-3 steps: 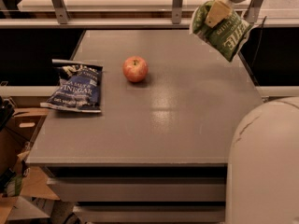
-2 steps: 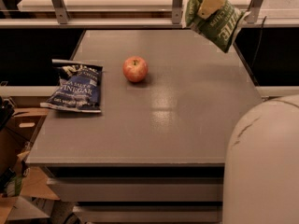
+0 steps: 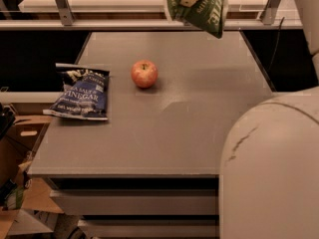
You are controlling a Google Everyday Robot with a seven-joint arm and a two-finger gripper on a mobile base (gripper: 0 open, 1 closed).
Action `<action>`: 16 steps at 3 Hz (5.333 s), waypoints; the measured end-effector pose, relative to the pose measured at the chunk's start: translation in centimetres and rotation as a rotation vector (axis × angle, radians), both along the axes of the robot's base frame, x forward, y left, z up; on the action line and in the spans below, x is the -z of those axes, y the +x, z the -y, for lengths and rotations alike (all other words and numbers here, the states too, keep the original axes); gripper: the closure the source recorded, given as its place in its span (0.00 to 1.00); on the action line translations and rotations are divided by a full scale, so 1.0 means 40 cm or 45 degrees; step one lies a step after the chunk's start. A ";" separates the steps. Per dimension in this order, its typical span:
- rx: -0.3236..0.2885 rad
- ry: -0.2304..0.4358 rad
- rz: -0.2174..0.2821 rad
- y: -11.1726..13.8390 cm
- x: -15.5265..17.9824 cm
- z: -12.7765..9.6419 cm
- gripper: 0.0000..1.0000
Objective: Move green jalapeno chip bag near blue chip bag
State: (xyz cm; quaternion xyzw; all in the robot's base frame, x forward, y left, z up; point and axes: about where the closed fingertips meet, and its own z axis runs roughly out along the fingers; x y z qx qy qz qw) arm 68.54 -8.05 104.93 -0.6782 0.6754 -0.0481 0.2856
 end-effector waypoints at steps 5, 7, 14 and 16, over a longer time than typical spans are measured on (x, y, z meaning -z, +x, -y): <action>-0.700 -0.323 0.251 -0.040 -0.009 -0.361 1.00; -1.025 -0.409 0.256 -0.059 0.071 -0.564 1.00; -1.179 -0.311 0.131 -0.008 0.196 -0.747 0.12; -1.206 -0.288 0.136 -0.006 0.190 -0.751 0.00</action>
Offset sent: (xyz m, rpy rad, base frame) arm -0.0071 0.0420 0.0050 -0.0471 -0.0337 0.1422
